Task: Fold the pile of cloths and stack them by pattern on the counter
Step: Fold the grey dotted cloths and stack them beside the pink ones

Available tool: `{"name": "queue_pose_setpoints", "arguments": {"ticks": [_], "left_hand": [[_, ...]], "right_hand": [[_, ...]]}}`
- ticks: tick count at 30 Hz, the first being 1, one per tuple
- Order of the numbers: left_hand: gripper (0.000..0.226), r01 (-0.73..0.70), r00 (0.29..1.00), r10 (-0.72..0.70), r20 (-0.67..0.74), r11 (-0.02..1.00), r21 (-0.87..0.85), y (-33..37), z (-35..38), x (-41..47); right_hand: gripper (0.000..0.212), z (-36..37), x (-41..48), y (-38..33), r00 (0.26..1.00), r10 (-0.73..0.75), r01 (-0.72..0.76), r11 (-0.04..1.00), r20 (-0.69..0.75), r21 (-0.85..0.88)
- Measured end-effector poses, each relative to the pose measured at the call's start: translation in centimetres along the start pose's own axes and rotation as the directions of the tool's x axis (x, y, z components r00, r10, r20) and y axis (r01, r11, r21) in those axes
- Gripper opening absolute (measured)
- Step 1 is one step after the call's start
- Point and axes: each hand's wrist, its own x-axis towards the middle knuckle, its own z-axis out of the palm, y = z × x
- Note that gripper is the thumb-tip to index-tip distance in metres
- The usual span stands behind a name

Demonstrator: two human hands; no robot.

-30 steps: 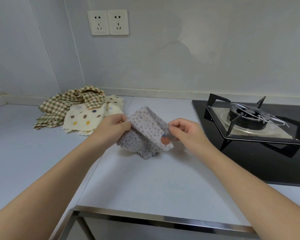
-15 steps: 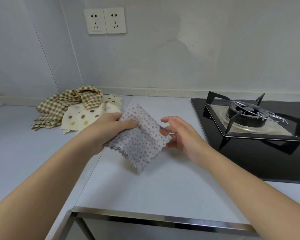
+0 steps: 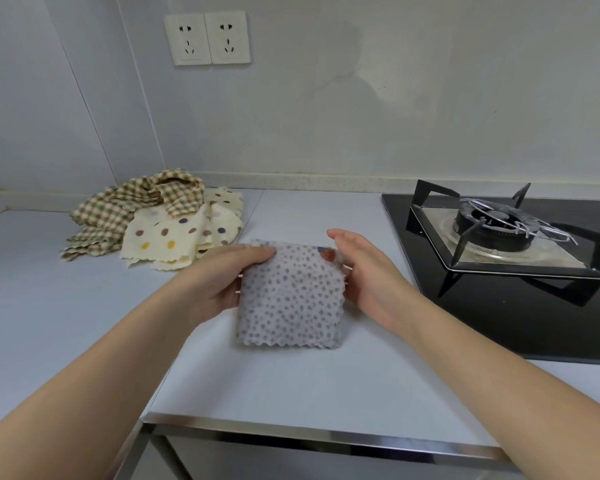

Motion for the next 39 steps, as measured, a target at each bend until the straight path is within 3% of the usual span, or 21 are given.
{"name": "queue_pose_setpoints", "arguments": {"ticks": [5, 10, 13, 19, 24, 27, 30, 34, 39], "left_hand": [[0.017, -0.222, 0.973, 0.226, -0.045, 0.972, 0.075, 0.2, 0.5, -0.4], [0.022, -0.413, 0.910, 0.412, 0.050, 0.891, 0.189, 1.1, 0.7, -1.6], [0.020, -0.506, 0.862, 0.498, 0.098, 0.829, 0.238, 1.5, 1.0, -2.0], [0.012, -0.599, 0.771, 0.630, 0.093, 0.667, 0.444, 1.4, 1.5, -1.8], [0.019, -0.632, 0.755, 0.629, 0.187, 0.622, 0.462, 1.3, 0.9, -2.0], [0.015, -0.619, 0.743, 0.617, 0.258, 0.487, 0.616, 1.3, 0.5, -2.2], [0.009, -0.551, 0.774, 0.568, 0.280, 0.385, 0.740, 1.7, 0.2, -2.5], [0.013, -0.571, 0.753, 0.577, 0.315, 0.335, 0.750, 2.1, 0.3, -3.0], [0.016, -0.525, 0.792, 0.506, 0.341, 0.280, 0.803, 2.1, 0.2, -3.0]], "right_hand": [[0.043, 0.0, -0.2, 0.2, 0.991, 0.014, -0.006, 0.998, 0.133, -0.057], [0.008, -0.4, -0.4, -0.3, 0.986, -0.143, 0.151, 0.984, 0.085, -0.097], [0.023, -0.5, -0.3, -0.7, 0.962, -0.267, 0.271, 0.959, 0.056, -0.083], [0.020, -0.3, -0.8, -0.7, 0.906, -0.422, 0.416, 0.865, 0.039, -0.280], [0.001, -0.4, -1.1, -0.8, 0.893, -0.432, 0.448, 0.825, 0.128, -0.344], [0.010, -0.5, -1.2, -0.9, 0.884, -0.449, 0.462, 0.801, 0.128, -0.382], [0.010, -0.6, -1.1, -1.1, 0.877, -0.465, 0.472, 0.794, 0.118, -0.382], [0.008, -0.6, -1.1, -0.9, 0.892, -0.434, 0.448, 0.807, 0.126, -0.385], [0.011, -0.6, -1.1, -0.9, 0.866, -0.494, 0.485, 0.787, 0.080, -0.382]]}}
